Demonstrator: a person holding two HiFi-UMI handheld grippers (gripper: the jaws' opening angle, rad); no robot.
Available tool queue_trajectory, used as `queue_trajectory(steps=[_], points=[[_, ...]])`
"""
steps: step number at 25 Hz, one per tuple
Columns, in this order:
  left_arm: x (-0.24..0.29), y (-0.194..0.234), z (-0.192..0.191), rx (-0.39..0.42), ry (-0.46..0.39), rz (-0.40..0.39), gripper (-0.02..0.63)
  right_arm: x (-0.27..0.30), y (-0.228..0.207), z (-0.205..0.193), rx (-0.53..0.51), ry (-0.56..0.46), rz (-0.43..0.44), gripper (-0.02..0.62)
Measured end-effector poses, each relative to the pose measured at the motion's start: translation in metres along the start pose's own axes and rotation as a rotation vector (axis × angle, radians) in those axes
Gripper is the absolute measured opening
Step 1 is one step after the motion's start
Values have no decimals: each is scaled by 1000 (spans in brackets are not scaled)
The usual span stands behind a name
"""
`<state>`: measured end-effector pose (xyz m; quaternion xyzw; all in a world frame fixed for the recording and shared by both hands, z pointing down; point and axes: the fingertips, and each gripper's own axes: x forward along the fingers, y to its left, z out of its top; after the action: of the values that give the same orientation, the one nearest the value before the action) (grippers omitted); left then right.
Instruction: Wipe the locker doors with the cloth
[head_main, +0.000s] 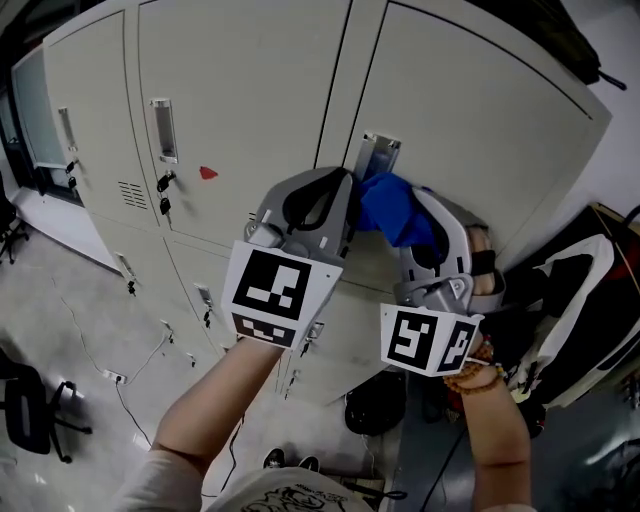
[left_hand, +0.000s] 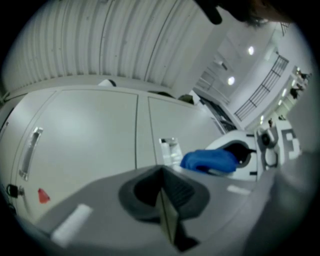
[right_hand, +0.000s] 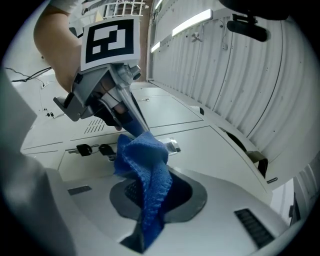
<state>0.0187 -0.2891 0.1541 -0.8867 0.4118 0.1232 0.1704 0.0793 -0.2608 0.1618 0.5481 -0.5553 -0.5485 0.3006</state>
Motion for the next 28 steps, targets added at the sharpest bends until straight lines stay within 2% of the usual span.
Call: queue_trajectory(steps=[8, 19, 24, 28], points=[[-11, -3, -31, -25, 48, 9, -2, -20, 55, -20, 56, 25, 64, 46], [-29, -10, -69, -56, 123, 22, -2, -34, 152, -24, 3, 39, 227, 46], [-34, -17, -91, -78, 163, 18, -2, -35, 159, -24, -34, 36, 226, 46], [-35, -19, -90, -85, 157, 22, -2, -36, 139, -34, -46, 61, 195, 46]])
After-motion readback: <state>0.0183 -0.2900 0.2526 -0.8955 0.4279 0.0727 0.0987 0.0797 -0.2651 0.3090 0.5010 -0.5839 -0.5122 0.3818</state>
